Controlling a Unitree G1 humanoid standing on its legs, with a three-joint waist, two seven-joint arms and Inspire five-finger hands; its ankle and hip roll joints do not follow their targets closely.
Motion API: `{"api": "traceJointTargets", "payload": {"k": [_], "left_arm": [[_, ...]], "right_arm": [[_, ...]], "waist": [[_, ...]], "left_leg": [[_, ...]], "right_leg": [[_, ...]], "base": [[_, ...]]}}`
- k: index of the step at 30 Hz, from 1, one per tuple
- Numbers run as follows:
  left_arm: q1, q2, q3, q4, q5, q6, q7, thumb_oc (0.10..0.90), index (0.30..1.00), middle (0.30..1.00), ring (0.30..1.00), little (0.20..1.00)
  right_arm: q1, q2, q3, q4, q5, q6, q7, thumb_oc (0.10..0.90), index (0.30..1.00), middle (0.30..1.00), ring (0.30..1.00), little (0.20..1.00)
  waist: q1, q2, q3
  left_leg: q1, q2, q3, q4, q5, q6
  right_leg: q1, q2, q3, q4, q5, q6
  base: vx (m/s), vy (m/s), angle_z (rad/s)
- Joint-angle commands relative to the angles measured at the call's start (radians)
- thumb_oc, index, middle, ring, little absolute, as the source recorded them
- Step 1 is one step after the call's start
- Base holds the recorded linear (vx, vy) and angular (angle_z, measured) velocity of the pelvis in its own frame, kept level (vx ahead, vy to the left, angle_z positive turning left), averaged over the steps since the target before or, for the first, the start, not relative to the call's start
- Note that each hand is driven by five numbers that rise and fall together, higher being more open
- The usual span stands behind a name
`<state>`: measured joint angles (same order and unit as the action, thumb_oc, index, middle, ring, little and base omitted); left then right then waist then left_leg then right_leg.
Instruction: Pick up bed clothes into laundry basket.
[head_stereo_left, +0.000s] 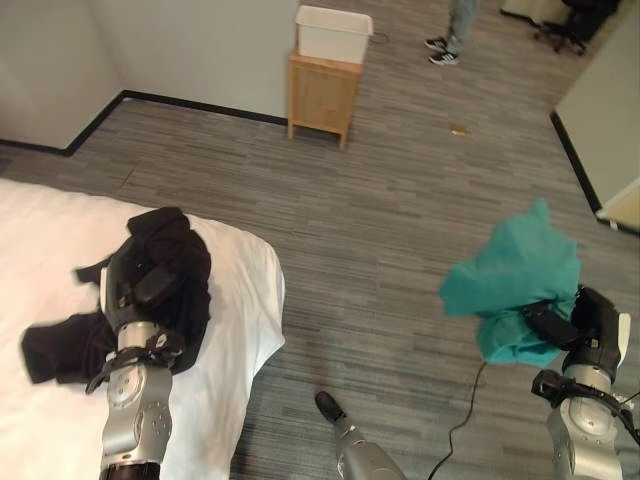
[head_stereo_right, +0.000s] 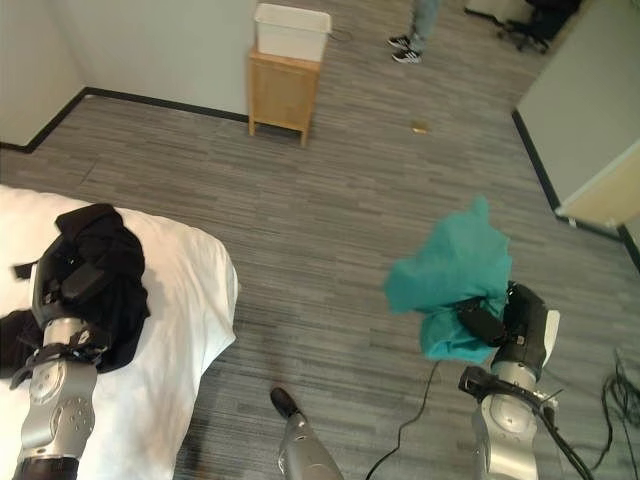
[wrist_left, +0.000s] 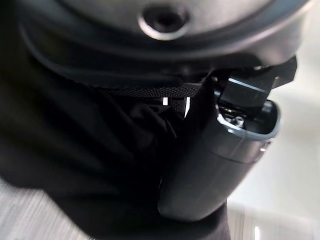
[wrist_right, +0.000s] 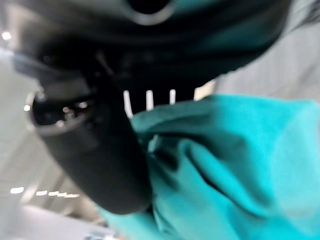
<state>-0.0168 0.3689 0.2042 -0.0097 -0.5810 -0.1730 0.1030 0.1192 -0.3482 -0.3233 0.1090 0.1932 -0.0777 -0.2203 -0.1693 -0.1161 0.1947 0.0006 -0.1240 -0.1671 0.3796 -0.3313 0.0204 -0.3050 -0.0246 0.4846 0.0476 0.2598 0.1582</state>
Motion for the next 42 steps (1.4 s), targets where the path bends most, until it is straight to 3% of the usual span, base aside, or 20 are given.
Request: {"api": "traceJointTargets", "payload": {"k": [1, 2, 4, 7, 10, 12, 13, 16, 20, 24, 29, 37, 40, 41, 42], "left_arm": [[-0.022, 0.061, 0.102, -0.147, 0.025, -0.136, -0.008, 0.4, 0.3, 0.3, 0.3, 0.3], [-0.004, 0.051, 0.117, -0.142, 0.009, -0.135, -0.011, 0.4, 0.3, 0.3, 0.3, 0.3], [0.027, 0.048, 0.139, -0.138, 0.033, -0.118, -0.007, 0.4, 0.3, 0.3, 0.3, 0.3], [0.089, 0.03, 0.189, -0.178, 0.042, -0.105, -0.013, 0.4, 0.3, 0.3, 0.3, 0.3], [0.161, -0.007, 0.22, -0.182, 0.071, -0.09, -0.003, 0.4, 0.3, 0.3, 0.3, 0.3], [0.189, -0.043, 0.227, -0.192, 0.057, -0.086, -0.004, 0.4, 0.3, 0.3, 0.3, 0.3], [0.21, -0.068, 0.233, -0.185, 0.045, -0.079, -0.011, 0.4, 0.3, 0.3, 0.3, 0.3], [0.219, -0.1, 0.23, -0.186, 0.02, -0.074, -0.014, 0.4, 0.3, 0.3, 0.3, 0.3], [0.203, -0.086, 0.204, -0.17, 0.022, -0.068, -0.019, 0.4, 0.3, 0.3, 0.3, 0.3], [0.217, -0.067, 0.198, -0.193, 0.11, -0.06, -0.016, 0.4, 0.3, 0.3, 0.3, 0.3], [0.209, -0.12, 0.207, -0.172, 0.058, -0.069, 0.047, 0.4, 0.3, 0.3, 0.3, 0.3], [0.211, -0.086, 0.226, -0.163, 0.091, -0.063, 0.055, 0.4, 0.3, 0.3, 0.3, 0.3], [0.189, -0.087, 0.234, -0.141, 0.072, -0.077, 0.085, 0.4, 0.3, 0.3, 0.3, 0.3], [0.165, -0.073, 0.238, -0.124, 0.049, -0.086, 0.108, 0.4, 0.3, 0.3, 0.3, 0.3], [0.16, -0.062, 0.233, -0.121, 0.051, -0.086, 0.115, 0.4, 0.3, 0.3, 0.3, 0.3]], "right_arm": [[-0.138, -0.112, -0.001, -0.097, -0.022, -0.112, 0.018, 0.4, 0.3, 0.3, 0.3, 0.3], [-0.137, -0.114, 0.005, -0.097, -0.015, -0.11, 0.027, 0.4, 0.3, 0.3, 0.3, 0.3], [-0.12, -0.128, -0.015, -0.099, -0.043, -0.097, 0.039, 0.4, 0.3, 0.3, 0.3, 0.3], [-0.118, -0.141, -0.052, -0.103, -0.05, -0.084, 0.04, 0.4, 0.3, 0.3, 0.3, 0.3], [-0.118, -0.15, -0.05, -0.109, -0.068, -0.073, 0.049, 0.4, 0.3, 0.3, 0.3, 0.3], [-0.115, -0.152, -0.051, -0.108, -0.074, -0.065, 0.056, 0.4, 0.3, 0.3, 0.3, 0.3], [-0.106, -0.15, -0.055, -0.088, -0.061, -0.056, 0.059, 0.4, 0.3, 0.3, 0.3, 0.3], [-0.08, -0.137, -0.071, -0.098, -0.04, -0.054, 0.072, 0.4, 0.3, 0.3, 0.3, 0.3], [-0.063, -0.141, -0.075, -0.097, -0.067, -0.048, 0.069, 0.4, 0.3, 0.3, 0.3, 0.3], [-0.053, -0.118, -0.076, -0.092, -0.044, -0.051, 0.066, 0.4, 0.3, 0.3, 0.3, 0.3], [-0.051, -0.067, -0.061, -0.157, -0.015, -0.063, 0.06, 0.4, 0.3, 0.3, 0.3, 0.3], [-0.048, -0.052, -0.055, -0.178, 0.004, -0.067, 0.06, 0.4, 0.3, 0.3, 0.3, 0.3], [-0.072, -0.041, -0.021, -0.176, 0.005, -0.071, 0.056, 0.4, 0.3, 0.3, 0.3, 0.3], [-0.098, -0.042, 0.004, -0.188, -0.003, -0.073, 0.052, 0.4, 0.3, 0.3, 0.3, 0.3], [-0.104, -0.037, 0.016, -0.195, -0.004, -0.075, 0.055, 0.4, 0.3, 0.3, 0.3, 0.3]], "waist": [[0.09, 0.092, -0.011], [0.106, 0.092, -0.009], [0.128, 0.103, -0.018], [0.182, 0.112, -0.062], [0.234, 0.106, -0.094], [0.253, 0.102, -0.112], [0.254, 0.101, -0.124], [0.257, 0.111, -0.127], [0.246, 0.124, -0.122], [0.237, 0.13, -0.119], [0.228, 0.126, -0.118], [0.216, 0.117, -0.103], [0.222, 0.116, -0.087], [0.224, 0.132, -0.06], [0.218, 0.142, -0.043]], "left_leg": [[0.095, 0.073, -0.043, -0.249, 0.121, -0.019], [0.076, 0.073, -0.04, -0.261, 0.163, -0.019], [0.054, 0.077, -0.04, -0.269, 0.193, -0.008], [0.019, 0.06, -0.049, -0.286, 0.224, 0.01], [0.009, 0.045, -0.036, -0.316, 0.241, 0.018], [0.004, 0.029, -0.036, -0.338, 0.252, 0.016], [-0.004, 0.028, -0.033, -0.347, 0.262, 0.012], [-0.002, 0.041, -0.031, -0.374, 0.285, 0.002], [0.002, 0.042, -0.045, -0.387, 0.298, -0.007], [-0.002, 0.046, -0.058, -0.389, 0.307, -0.017], [0.003, 0.053, -0.053, -0.387, 0.31, -0.018], [0.012, 0.065, -0.028, -0.367, 0.277, -0.02], [0.005, 0.068, -0.009, -0.334, 0.253, -0.012], [0.006, 0.079, 0.003, -0.325, 0.239, 0.005], [0.016, 0.086, 0.005, -0.324, 0.231, 0.017]], "right_leg": [[-0.007, 0.005, -0.266, 0.017, -0.167, 0.033], [0.023, -0.015, -0.309, 0.126, -0.2, 0.011], [0.072, -0.023, -0.336, 0.237, -0.253, -0.023], [0.15, -0.039, -0.374, 0.302, -0.323, -0.046], [0.2, -0.064, -0.412, 0.275, -0.357, -0.048], [0.221, -0.073, -0.442, 0.159, -0.366, -0.046], [0.246, -0.063, -0.408, 0.084, -0.354, -0.049], [0.277, -0.048, -0.407, 0.018, -0.337, -0.055], [0.299, -0.041, -0.416, 0.001, -0.341, -0.066], [0.317, -0.028, -0.421, -0.038, -0.327, -0.074], [0.322, -0.017, -0.407, -0.045, -0.311, -0.081], [0.329, -0.016, -0.405, -0.053, -0.313, -0.081], [0.307, -0.021, -0.398, 0.002, -0.335, -0.075], [0.226, -0.021, -0.409, 0.178, -0.361, -0.058], [0.174, -0.015, -0.414, 0.294, -0.33, -0.032]], "base": [[-0.52, -0.047, -0.56], [-0.46, -0.037, -0.26], [-0.37, 0.016, -0.07], [-0.18, 0.056, 0.05], [-0.11, -0.025, -0.06], [-0.09, -0.094, -0.29], [-0.03, -0.097, 0.15], [-0.04, -0.132, 0.12], [-0.03, -0.079, 0.08], [-0.03, -0.085, 0.11], [0.01, -0.061, -0.04], [0.05, -0.014, -0.04], [0.04, 0.027, -0.17], [0.0, 0.089, -0.26], [0.04, 0.105, -0.32]]}}
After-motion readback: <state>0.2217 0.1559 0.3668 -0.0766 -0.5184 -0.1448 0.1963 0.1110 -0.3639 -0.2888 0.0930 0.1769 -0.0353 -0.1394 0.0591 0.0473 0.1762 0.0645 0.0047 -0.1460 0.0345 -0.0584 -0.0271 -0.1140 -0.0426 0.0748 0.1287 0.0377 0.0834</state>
